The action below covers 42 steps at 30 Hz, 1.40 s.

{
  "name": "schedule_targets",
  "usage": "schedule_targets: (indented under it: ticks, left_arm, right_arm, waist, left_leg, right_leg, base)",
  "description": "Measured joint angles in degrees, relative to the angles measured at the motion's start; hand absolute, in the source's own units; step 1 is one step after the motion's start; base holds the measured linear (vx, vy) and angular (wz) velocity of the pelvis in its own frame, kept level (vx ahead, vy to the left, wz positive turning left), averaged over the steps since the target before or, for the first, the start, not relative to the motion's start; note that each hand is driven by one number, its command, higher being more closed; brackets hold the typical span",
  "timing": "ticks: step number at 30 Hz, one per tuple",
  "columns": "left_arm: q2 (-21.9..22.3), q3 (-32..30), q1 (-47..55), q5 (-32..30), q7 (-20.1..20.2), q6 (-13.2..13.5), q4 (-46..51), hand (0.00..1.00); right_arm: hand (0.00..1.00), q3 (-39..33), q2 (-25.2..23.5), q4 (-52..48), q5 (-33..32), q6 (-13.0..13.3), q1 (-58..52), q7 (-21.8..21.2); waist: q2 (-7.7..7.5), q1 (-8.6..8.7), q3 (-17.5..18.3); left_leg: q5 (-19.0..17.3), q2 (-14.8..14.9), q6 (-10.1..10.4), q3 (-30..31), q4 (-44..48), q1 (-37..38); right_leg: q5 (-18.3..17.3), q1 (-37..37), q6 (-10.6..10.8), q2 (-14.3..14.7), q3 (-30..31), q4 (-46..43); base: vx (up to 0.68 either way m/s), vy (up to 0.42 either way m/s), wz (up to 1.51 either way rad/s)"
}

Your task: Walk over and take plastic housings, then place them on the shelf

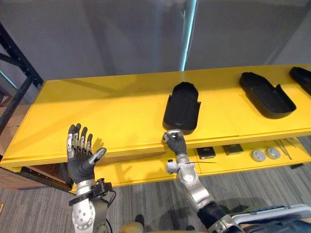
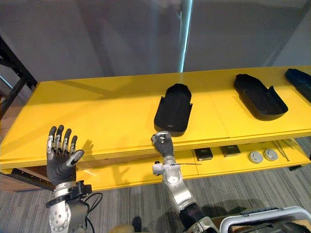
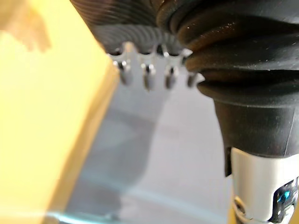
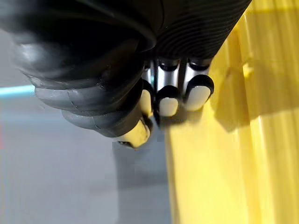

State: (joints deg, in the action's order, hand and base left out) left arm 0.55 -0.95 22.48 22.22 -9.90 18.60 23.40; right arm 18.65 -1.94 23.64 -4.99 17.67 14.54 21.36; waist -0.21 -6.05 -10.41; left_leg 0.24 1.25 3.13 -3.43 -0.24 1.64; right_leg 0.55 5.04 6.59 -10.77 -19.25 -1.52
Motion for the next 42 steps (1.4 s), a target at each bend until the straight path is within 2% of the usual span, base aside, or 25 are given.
schedule_targets:
  ticks: [6,10,12,23,26,27,28,31,32,33,34,36,40,42]
  left_arm:
    - [0.0,0.0,-1.4,0.1,0.0,0.0,0.0,0.00]
    - [0.0,0.0,-2.5,0.3,-0.3,0.0,0.1,0.00]
    - [0.0,0.0,-2.8,0.4,-0.6,0.0,0.1,0.00]
    - [0.0,0.0,-3.3,0.4,-1.9,0.0,0.8,0.00]
    - [0.0,0.1,-3.3,0.3,-3.0,0.1,1.1,0.00]
    - [0.1,0.3,-3.2,0.3,-3.4,0.1,1.3,0.00]
    - [0.1,0.7,-2.9,0.3,-3.9,0.1,1.4,0.00]
    - [0.2,2.2,-2.7,0.3,-4.9,0.1,1.4,0.00]
    - [0.2,2.3,-2.8,0.3,-5.0,0.1,1.4,0.00]
    - [0.2,2.2,-2.8,0.3,-5.1,0.1,1.4,0.00]
    - [0.2,2.2,-2.8,0.3,-5.1,0.1,1.4,0.00]
    - [0.3,2.2,-2.8,0.3,-5.0,-0.3,1.4,0.00]
    - [0.2,2.3,-2.6,-0.2,-5.0,-1.2,1.5,0.00]
    - [0.2,2.3,-2.4,-0.3,-5.0,-2.1,1.5,0.00]
  right_arm:
    - [1.00,-6.3,0.3,1.7,1.3,0.2,5.7,1.0]
    - [1.00,-9.2,1.0,2.3,1.3,0.2,9.8,0.9]
    - [1.00,-9.7,1.9,2.3,1.3,1.0,11.6,1.0]
    - [1.00,-14.1,3.1,2.8,3.8,1.2,15.2,3.6]
    - [1.00,-13.1,2.9,-1.9,4.2,1.3,14.5,3.6]
    - [1.00,-11.6,2.8,-6.8,4.2,1.6,13.3,3.0]
    - [1.00,-9.3,2.8,-11.7,4.1,2.2,12.1,0.7]
    - [1.00,-3.6,2.3,-18.8,3.4,3.6,11.4,-5.5]
    - [0.00,-0.4,1.6,-21.5,0.9,4.3,11.6,-10.0]
    - [0.00,2.1,0.8,-22.6,-2.2,4.4,12.0,-13.6]
    - [0.00,3.5,0.3,-22.8,-3.8,4.3,12.3,-15.3]
    - [0.00,7.5,-1.7,-22.7,-8.1,2.5,14.3,-20.6]
    - [0.00,10.7,-4.5,-20.0,-14.1,-1.1,18.3,-24.9]
    - [0.00,10.6,-5.6,-16.0,-15.0,-4.1,19.4,-24.6]
  waist:
    - [1.23,0.02,-3.1]
    - [2.13,-0.02,-6.8]
    - [2.74,-0.06,-8.5]
    - [3.59,0.00,-11.4]
    - [3.77,0.20,-12.6]
    - [3.80,0.24,-13.0]
    - [3.73,0.26,-13.1]
    - [3.72,0.53,-13.1]
    - [3.70,0.53,-13.1]
    - [3.69,0.45,-13.1]
    - [3.69,0.40,-13.1]
    - [3.68,-0.07,-13.1]
    - [3.63,-1.35,-13.1]
    - [3.58,-1.67,-13.0]
  left_leg:
    - [-1.6,-0.2,-0.5,0.7,4.6,-3.6]
    - [-2.4,0.1,-0.5,1.1,7.5,-5.2]
    - [-2.6,0.2,-0.6,1.2,8.8,-6.1]
    - [-2.7,0.1,-0.7,1.3,10.2,-7.0]
    - [-2.7,0.1,-0.7,1.1,10.2,-6.7]
    - [-2.8,0.1,-0.7,0.9,10.2,-6.7]
    - [-2.9,0.2,-0.7,0.6,10.2,-6.8]
    - [-3.5,0.3,-0.6,0.0,10.9,-6.7]
    - [-3.6,0.3,-0.6,0.0,10.9,-6.7]
    - [-3.6,0.3,-0.6,0.0,10.9,-6.7]
    - [-3.6,0.3,-0.6,0.1,10.9,-6.7]
    - [-3.6,0.2,-0.6,0.6,11.0,-6.6]
    - [-3.7,0.2,-0.5,1.4,11.5,-6.7]
    - [-3.7,0.2,-0.5,2.1,11.7,-6.7]
  right_leg:
    - [0.0,-1.4,0.0,-0.3,-0.6,-1.2]
    - [-0.3,-2.2,-0.3,-0.5,-0.7,-2.9]
    - [-0.5,-3.0,-0.6,-0.6,-0.7,-4.0]
    - [-2.7,-5.2,-0.5,-1.8,-0.4,-8.7]
    - [-3.1,-5.4,-0.5,-1.9,-0.1,-9.3]
    - [-3.1,-5.5,-0.5,-1.9,0.1,-9.4]
    - [-3.1,-6.0,-0.5,-1.9,0.5,-9.6]
    - [-3.1,-5.9,-0.5,-1.9,0.9,-9.6]
    - [-3.1,-5.9,-0.5,-1.9,0.9,-9.6]
    - [-3.1,-5.9,-0.5,-1.9,0.8,-9.6]
    - [-3.1,-5.8,-0.5,-1.9,0.8,-9.6]
    - [-3.1,-5.0,-0.5,-1.8,0.4,-9.2]
    - [-3.1,-4.4,-0.5,-1.7,-0.2,-9.1]
    - [-3.1,-3.6,-0.5,-1.6,-1.1,-8.8]
  base:
    - [-0.05,0.015,0.06]
    - [-0.07,0.013,0.05]
    - [-0.07,0.001,0.00]
    - [-0.02,-0.004,0.00]
    - [-0.01,-0.009,-0.03]
    - [-0.01,-0.013,-0.11]
    - [0.00,-0.009,-0.13]
    - [0.02,0.001,-0.12]
    - [0.00,0.000,0.00]
    - [0.00,0.000,0.00]
    - [0.01,-0.008,0.07]
    - [0.00,-0.014,0.11]
    - [-0.02,-0.016,0.08]
    - [-0.04,-0.012,0.17]
